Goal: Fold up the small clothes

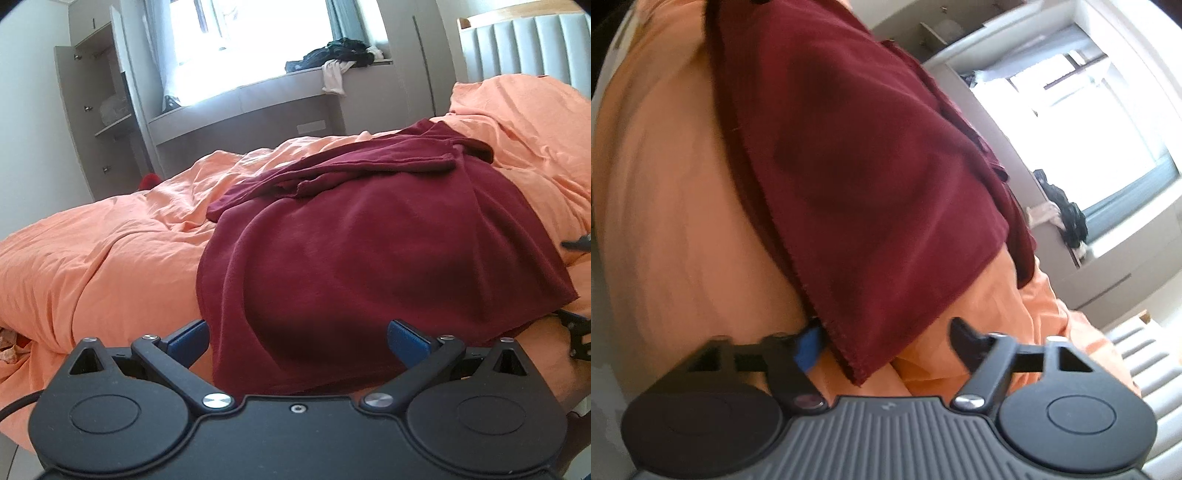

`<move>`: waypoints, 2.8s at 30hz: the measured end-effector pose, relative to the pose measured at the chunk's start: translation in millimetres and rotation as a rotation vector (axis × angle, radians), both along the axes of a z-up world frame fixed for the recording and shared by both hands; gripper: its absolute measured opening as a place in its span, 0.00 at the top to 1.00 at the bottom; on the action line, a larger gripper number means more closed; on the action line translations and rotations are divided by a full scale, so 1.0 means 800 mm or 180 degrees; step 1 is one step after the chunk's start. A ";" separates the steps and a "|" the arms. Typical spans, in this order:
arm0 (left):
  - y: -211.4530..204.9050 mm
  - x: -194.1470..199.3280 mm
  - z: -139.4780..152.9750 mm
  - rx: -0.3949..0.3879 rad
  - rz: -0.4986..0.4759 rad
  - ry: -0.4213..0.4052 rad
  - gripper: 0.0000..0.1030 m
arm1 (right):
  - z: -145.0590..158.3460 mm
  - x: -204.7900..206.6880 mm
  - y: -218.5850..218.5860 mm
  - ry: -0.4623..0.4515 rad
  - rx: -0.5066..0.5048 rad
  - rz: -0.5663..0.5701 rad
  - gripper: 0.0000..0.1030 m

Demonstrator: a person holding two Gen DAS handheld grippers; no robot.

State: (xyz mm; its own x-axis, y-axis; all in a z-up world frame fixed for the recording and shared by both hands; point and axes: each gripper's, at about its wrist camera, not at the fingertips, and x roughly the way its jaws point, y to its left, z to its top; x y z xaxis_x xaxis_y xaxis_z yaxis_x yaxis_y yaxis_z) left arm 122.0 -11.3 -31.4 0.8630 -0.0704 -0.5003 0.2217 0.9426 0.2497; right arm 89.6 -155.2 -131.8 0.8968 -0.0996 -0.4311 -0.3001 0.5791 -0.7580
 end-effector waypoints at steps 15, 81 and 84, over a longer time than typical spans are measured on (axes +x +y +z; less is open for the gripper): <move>-0.032 -0.044 -0.008 0.0157 -0.0690 -0.0318 0.00 | 0.130 -0.034 -0.037 -0.0027 0.1064 0.0391 0.91; -0.046 0.074 0.193 0.0163 0.0199 -0.1529 0.96 | 0.310 0.062 -0.180 -0.1722 0.2184 0.0113 0.93; -0.053 0.127 0.188 0.0274 0.0254 -0.1443 0.96 | 0.302 0.124 -0.176 -0.1618 0.2121 0.0046 0.93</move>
